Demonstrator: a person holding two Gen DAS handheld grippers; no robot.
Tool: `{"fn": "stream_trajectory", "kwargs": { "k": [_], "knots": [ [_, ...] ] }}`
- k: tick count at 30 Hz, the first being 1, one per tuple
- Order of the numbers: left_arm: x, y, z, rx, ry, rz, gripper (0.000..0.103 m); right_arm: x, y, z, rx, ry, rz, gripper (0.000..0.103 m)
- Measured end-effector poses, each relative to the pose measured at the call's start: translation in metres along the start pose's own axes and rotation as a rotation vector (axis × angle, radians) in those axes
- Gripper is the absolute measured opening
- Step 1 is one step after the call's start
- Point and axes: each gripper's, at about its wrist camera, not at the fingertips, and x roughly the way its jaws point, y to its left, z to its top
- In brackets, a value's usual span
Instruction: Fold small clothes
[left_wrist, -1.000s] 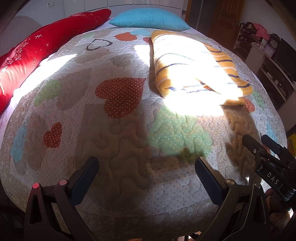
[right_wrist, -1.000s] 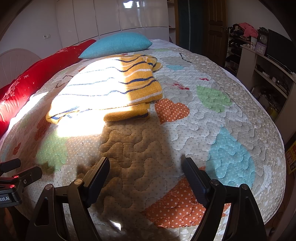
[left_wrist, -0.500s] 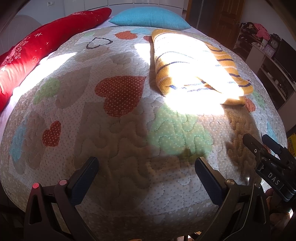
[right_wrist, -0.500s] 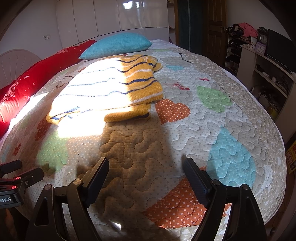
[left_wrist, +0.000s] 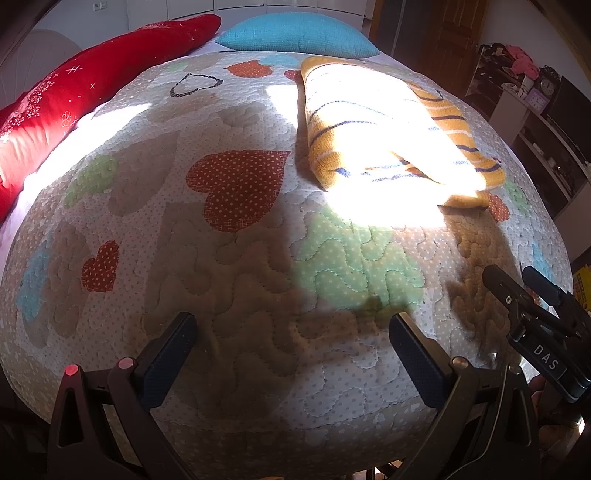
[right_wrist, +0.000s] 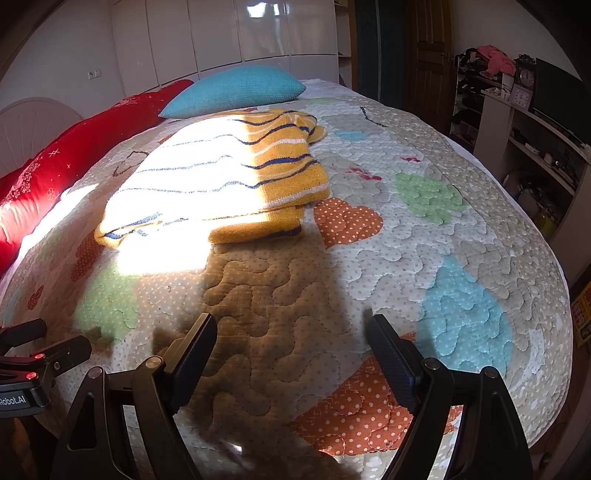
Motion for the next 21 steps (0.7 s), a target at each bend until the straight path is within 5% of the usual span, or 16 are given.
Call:
{"fn": "stream_trajectory", "kwargs": {
  "k": [21],
  "knots": [
    [-0.003,0.011,0.030,-0.020,-0.060,-0.109,0.103,0.003,0.034,0.030,-0.091,-0.035,0.038,0.088]
  ]
}}
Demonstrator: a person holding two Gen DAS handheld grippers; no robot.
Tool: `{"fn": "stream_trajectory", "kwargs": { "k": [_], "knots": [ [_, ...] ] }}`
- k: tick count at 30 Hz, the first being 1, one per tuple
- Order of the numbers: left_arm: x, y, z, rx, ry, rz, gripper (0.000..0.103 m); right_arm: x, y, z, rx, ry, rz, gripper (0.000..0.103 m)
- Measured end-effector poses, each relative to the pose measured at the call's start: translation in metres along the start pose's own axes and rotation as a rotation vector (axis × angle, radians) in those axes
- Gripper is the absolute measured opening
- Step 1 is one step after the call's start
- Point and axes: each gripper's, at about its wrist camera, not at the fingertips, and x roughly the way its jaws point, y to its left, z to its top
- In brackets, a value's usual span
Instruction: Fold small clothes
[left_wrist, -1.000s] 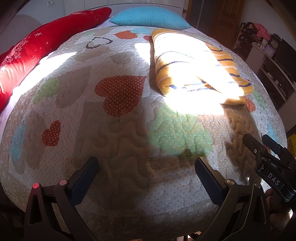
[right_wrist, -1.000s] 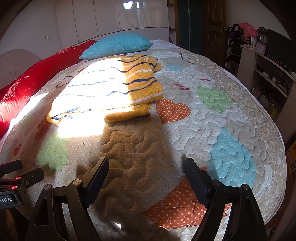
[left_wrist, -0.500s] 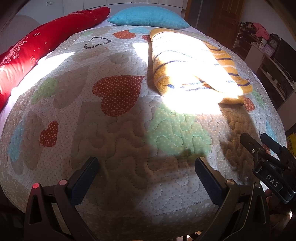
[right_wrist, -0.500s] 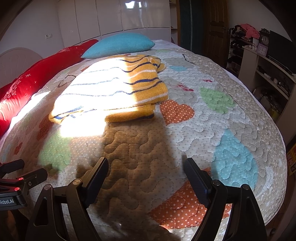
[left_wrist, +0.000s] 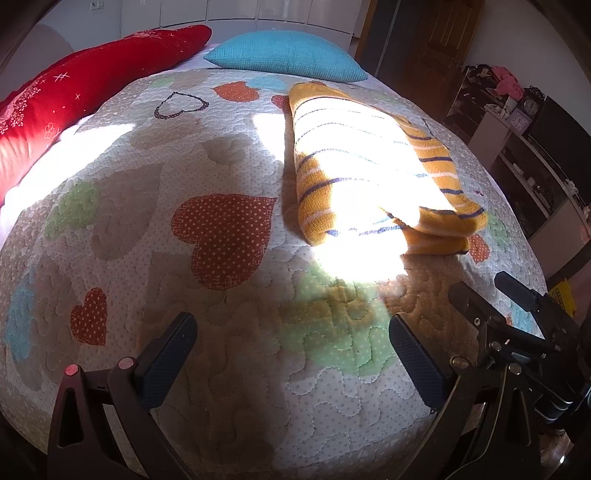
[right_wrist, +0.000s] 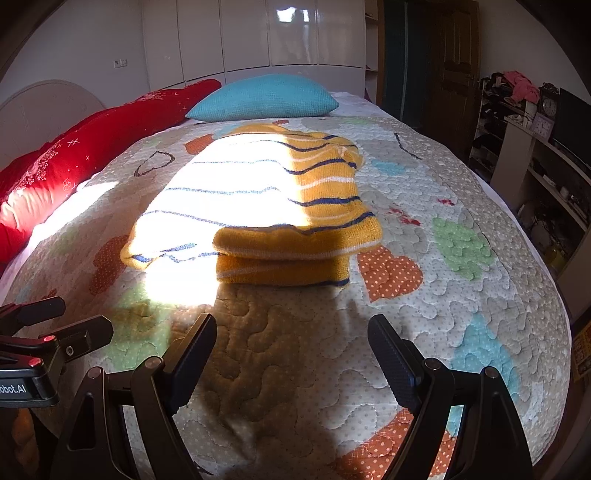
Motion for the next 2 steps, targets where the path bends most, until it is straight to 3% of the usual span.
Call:
{"fn": "stream_trajectory", "kwargs": {
  "k": [2],
  "knots": [
    [0.0009,0.0091,0.0044,-0.022,0.005,0.004,0.103,0.0016,-0.0004,0.0040,-0.001,-0.002,0.002,0.088]
  ]
}}
